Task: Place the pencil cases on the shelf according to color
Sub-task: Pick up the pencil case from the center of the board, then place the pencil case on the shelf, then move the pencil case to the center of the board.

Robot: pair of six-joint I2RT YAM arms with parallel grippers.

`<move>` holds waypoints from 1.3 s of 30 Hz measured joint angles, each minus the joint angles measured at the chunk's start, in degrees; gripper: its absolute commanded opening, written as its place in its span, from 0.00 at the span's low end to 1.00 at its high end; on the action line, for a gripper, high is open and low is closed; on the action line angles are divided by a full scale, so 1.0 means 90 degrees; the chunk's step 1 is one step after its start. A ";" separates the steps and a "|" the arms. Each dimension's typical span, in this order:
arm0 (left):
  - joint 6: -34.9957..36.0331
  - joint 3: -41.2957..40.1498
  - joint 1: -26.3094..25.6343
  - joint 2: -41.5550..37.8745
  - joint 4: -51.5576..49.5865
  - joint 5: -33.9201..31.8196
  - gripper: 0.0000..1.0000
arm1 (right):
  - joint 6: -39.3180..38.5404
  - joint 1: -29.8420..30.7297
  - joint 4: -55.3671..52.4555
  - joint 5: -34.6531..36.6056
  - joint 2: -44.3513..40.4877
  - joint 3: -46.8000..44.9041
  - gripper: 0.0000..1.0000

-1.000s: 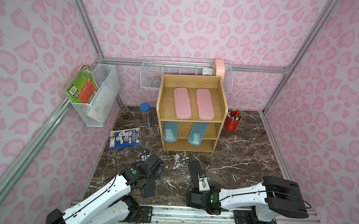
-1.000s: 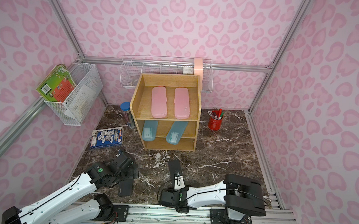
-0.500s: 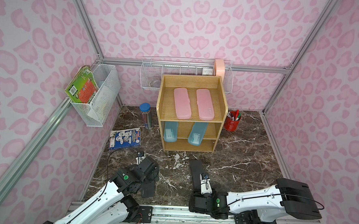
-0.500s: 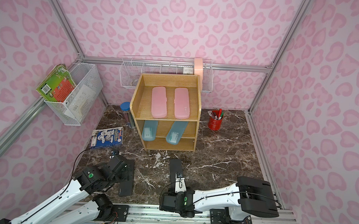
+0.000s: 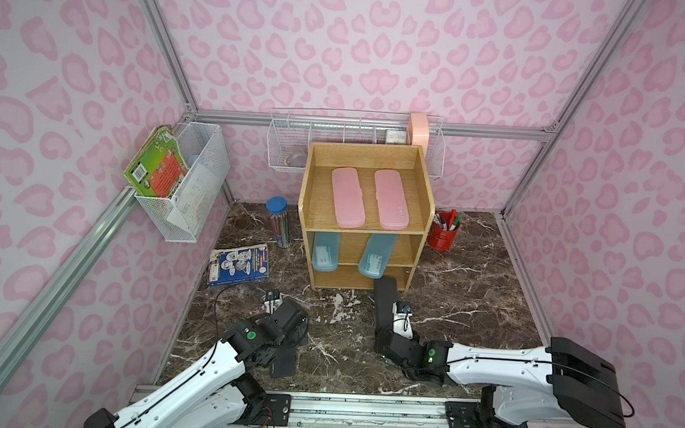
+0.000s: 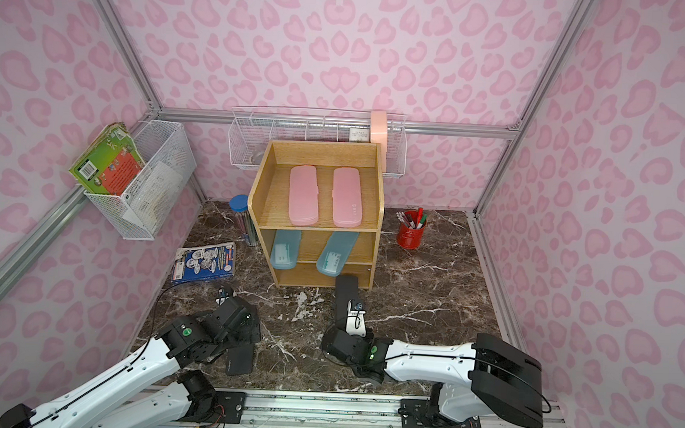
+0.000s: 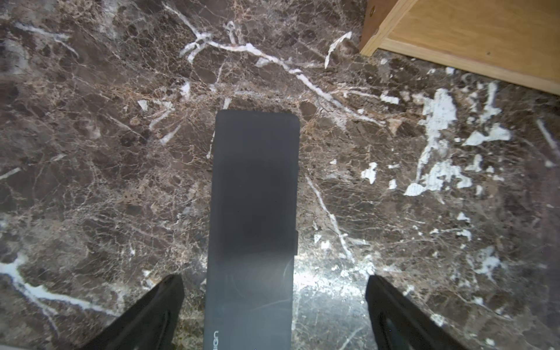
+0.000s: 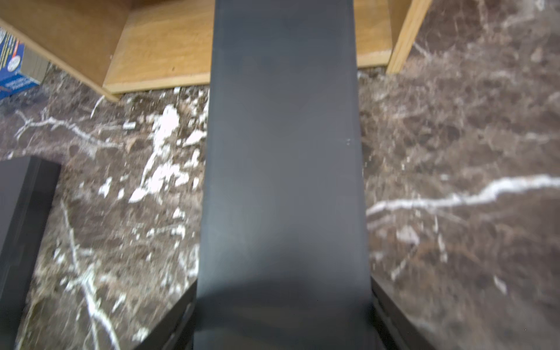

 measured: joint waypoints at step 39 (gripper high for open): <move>-0.0199 -0.1018 0.0238 0.0993 0.1081 -0.0049 0.99 | -0.0549 -0.0262 -0.0160 -0.0753 0.1035 0.0539 0.56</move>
